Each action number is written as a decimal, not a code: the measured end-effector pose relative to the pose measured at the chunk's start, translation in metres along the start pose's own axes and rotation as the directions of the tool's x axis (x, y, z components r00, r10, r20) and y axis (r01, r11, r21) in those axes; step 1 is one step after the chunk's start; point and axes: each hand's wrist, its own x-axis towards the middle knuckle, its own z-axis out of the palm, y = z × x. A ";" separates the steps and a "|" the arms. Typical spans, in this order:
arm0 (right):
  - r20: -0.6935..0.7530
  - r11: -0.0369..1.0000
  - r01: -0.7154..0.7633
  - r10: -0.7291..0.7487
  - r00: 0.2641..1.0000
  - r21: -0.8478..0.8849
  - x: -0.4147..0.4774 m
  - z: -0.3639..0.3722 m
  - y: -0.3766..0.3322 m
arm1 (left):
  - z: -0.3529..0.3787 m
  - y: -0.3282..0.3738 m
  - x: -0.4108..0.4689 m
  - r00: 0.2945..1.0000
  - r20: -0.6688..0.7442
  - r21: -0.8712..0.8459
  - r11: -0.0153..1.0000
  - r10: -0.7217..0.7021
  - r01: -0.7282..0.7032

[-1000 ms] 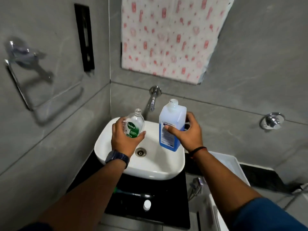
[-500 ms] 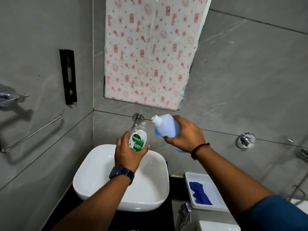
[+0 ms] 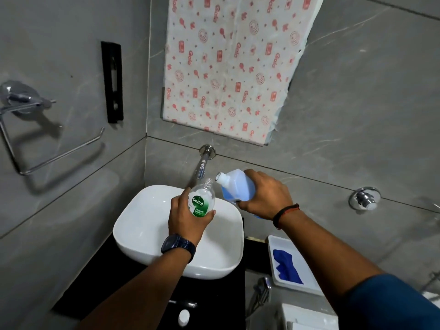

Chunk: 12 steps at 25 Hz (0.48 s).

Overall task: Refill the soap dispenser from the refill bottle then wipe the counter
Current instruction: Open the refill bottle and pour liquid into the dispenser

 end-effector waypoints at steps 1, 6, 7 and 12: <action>0.007 1.000 0.010 -0.010 1.000 -0.002 -0.001 0.003 -0.002 | -0.002 -0.002 -0.002 1.000 -0.006 -0.007 1.000 -0.004 0.004; 0.044 0.999 0.035 -0.034 0.998 -0.018 -0.010 0.017 -0.014 | -0.011 -0.016 -0.019 0.999 -0.020 -0.020 0.999 -0.039 0.039; 0.056 0.999 0.043 -0.042 0.998 -0.027 -0.013 0.020 -0.017 | -0.013 -0.020 -0.023 0.999 -0.020 -0.013 0.999 -0.044 0.043; 0.079 0.998 0.061 -0.060 0.995 -0.022 -0.024 0.029 -0.027 | -0.025 -0.034 -0.037 0.998 -0.003 0.006 0.998 -0.056 0.056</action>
